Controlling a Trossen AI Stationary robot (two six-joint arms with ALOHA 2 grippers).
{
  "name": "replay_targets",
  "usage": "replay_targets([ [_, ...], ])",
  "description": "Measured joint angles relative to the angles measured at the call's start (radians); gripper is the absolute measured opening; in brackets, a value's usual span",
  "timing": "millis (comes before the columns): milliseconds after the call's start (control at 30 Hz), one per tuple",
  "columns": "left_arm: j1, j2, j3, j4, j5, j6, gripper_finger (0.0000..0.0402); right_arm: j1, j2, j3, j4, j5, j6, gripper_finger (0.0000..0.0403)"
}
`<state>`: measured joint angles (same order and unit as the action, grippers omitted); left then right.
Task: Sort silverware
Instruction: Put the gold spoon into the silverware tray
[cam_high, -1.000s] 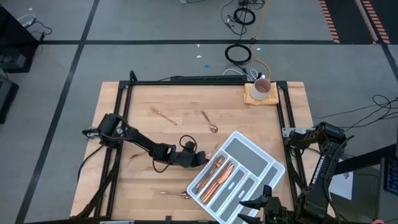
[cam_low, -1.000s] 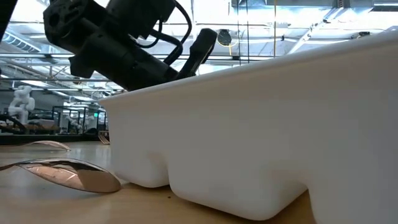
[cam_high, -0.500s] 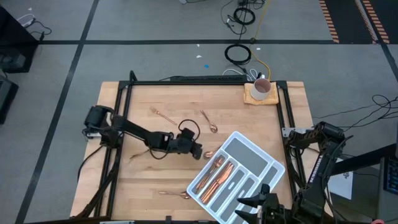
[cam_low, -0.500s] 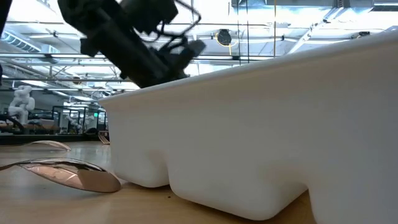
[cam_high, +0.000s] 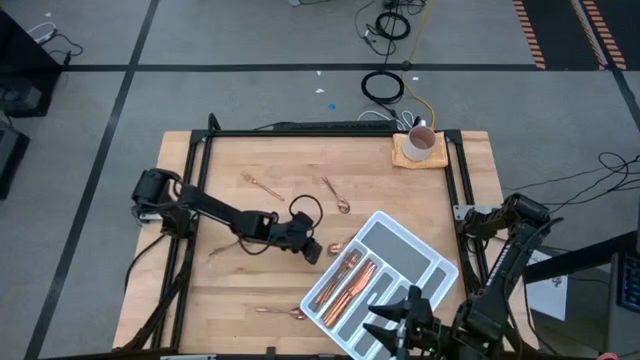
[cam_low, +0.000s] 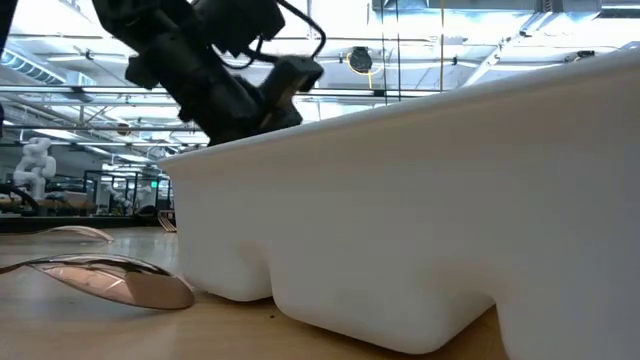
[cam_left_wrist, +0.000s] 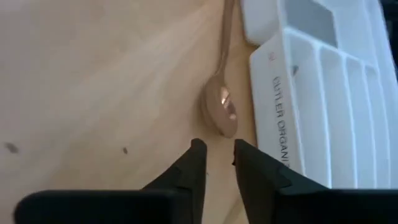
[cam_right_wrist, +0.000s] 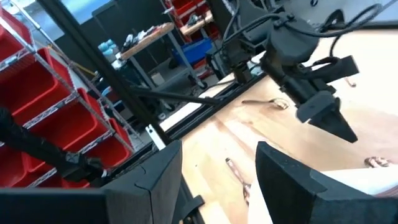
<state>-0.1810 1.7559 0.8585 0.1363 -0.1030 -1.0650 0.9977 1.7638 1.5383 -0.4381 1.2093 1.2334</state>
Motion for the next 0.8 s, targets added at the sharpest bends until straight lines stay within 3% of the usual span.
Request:
replay_targets([
  [300, 0.0, 0.1, 0.0, 0.206, 0.049, -0.206, 0.0137, -0.002, 0.0, 0.0, 0.0, -0.038, 0.001, 0.0192],
  [800, 0.0, 0.172, 0.003, 0.304, 0.055, -0.291, 0.014, 0.004, 0.0, 0.0, -0.001, -0.038, 0.001, 0.0192],
])
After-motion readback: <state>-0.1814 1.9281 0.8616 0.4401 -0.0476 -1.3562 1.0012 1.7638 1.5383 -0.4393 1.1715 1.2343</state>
